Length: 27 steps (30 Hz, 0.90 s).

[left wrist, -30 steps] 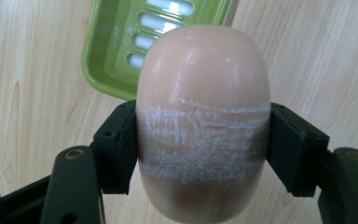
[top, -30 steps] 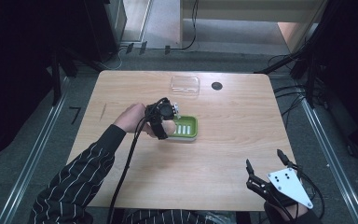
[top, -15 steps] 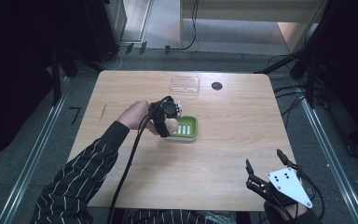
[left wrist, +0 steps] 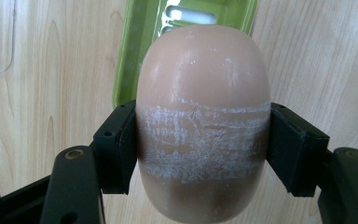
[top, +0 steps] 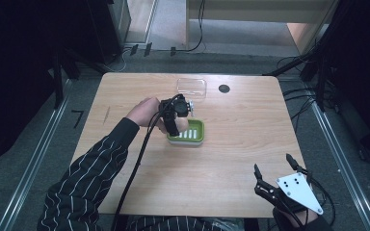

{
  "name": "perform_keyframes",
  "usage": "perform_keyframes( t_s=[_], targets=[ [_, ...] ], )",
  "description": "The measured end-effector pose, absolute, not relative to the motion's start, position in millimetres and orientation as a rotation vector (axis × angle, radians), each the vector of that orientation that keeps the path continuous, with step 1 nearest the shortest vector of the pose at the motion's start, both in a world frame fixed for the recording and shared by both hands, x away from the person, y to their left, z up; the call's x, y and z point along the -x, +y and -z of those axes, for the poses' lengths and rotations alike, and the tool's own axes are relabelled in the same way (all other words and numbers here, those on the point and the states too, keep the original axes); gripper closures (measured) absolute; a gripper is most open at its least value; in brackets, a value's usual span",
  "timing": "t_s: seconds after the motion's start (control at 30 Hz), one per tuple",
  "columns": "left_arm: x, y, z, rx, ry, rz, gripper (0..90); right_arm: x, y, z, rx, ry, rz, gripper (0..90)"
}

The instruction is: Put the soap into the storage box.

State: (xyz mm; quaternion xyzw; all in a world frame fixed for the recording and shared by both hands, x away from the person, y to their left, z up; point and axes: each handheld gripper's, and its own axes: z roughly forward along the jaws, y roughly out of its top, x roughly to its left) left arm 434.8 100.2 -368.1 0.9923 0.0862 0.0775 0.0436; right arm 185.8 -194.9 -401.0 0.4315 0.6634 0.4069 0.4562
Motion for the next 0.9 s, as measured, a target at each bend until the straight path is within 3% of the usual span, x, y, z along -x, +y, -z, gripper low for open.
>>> perform_keyframes(
  t_s=[0.47,0.9],
  targets=[
    [-453,89,362,-3.030,0.246,-0.242,33.5,-186,-195,401,-1.071,1.633,-1.004,13.4],
    [-461,73,379,-3.082,0.163,-0.232,33.5,-185,-195,401,-1.072,1.632,-1.006,13.4]
  ],
)
